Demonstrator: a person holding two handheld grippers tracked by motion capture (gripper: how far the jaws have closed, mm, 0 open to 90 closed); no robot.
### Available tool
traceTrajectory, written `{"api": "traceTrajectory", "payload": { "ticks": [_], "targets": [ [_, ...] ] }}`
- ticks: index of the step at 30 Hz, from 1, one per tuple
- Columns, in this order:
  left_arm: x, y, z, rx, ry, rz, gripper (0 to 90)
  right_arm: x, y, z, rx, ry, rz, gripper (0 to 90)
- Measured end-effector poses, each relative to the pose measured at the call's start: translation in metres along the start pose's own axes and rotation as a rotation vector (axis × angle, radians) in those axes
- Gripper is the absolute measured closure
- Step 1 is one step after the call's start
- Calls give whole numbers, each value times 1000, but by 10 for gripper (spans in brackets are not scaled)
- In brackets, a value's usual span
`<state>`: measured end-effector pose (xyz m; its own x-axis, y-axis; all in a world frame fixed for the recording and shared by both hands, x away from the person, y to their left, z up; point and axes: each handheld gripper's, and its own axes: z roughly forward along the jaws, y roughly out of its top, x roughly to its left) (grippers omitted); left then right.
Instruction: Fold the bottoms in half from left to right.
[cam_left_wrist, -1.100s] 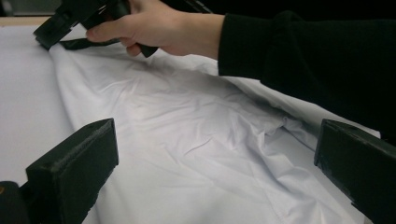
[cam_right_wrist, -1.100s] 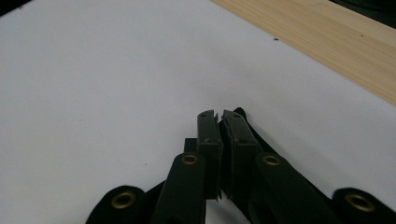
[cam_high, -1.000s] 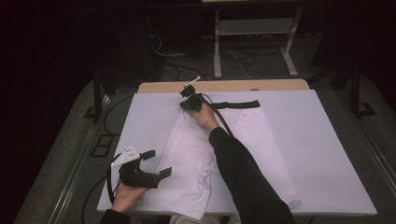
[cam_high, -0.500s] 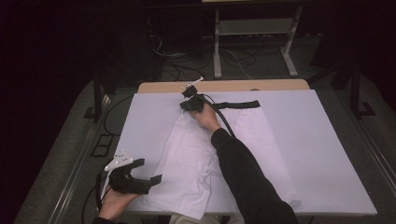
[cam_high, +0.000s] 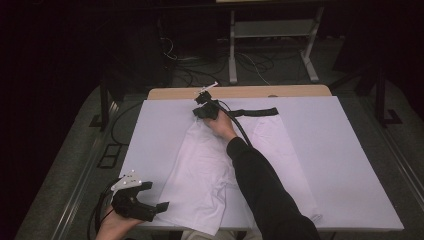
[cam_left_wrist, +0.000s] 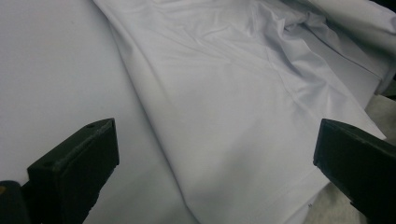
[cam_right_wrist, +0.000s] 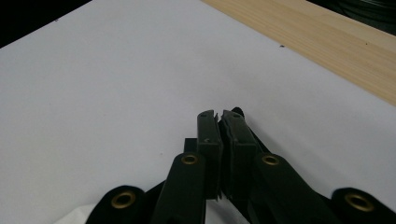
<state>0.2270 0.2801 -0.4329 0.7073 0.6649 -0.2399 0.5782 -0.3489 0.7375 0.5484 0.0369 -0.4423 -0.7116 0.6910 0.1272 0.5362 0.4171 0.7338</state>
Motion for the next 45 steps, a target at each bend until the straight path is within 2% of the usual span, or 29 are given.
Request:
{"api": "traceTrajectory", "payload": {
  "ticks": [5, 7, 9, 14, 15, 18, 21, 23, 25, 30, 33, 34, 35, 37, 41, 45],
  "targets": [
    [-2, -3, -2, 49, -13, 16, 0, 0, 1, -1, -2, -2, -5, 848],
    [-2, -4, -4, 55, -18, 13, 30, 0, 1, -2, -4, -3, -6, 848],
    [-1, -5, -7, 66, -32, -16, 62, 0, 1, -2, -4, -1, -2, 848],
    [1, -10, -10, 94, -54, -47, 146, 0, 1, -3, -1, 2, -3, 848],
    [4, -14, -11, 109, -59, -71, 168, 0, 2, -4, -6, 3, -3, 848],
    [6, -18, -12, 122, -77, -88, 229, 0, 2, -3, -8, 2, -4, 848],
    [8, -20, -12, 119, -83, -87, 284, 0, 2, -3, -2, 3, -3, 847],
    [11, -21, -13, 110, -105, -110, 332, 0, 2, -3, -5, 2, -3, 847],
    [13, -21, -13, 121, -129, -114, 410, 0, 2, -4, -8, 2, -3, 847],
    [13, -22, -10, 134, -139, -105, 624, -1, 3, -6, -13, 4, -2, 847],
    [18, -23, -6, 152, -183, -137, 764, -1, 3, -6, -16, 5, -1, 847],
    [19, -23, -6, 153, -175, -145, 803, -1, 3, -7, -16, 6, -2, 847],
    [19, -22, -6, 153, -172, -143, 845, -1, 3, -7, -16, 6, -6, 847],
    [18, -21, -6, 147, -171, -124, 875, -1, 3, -7, -17, 11, -1, 847],
    [12, -16, -9, 138, -164, -64, 883, 0, 2, -8, -17, 17, -8, 848],
    [6, -9, -9, 126, -184, -37, 882, -1, 1, -11, -24, 35, 5, 848]
  ]
}}
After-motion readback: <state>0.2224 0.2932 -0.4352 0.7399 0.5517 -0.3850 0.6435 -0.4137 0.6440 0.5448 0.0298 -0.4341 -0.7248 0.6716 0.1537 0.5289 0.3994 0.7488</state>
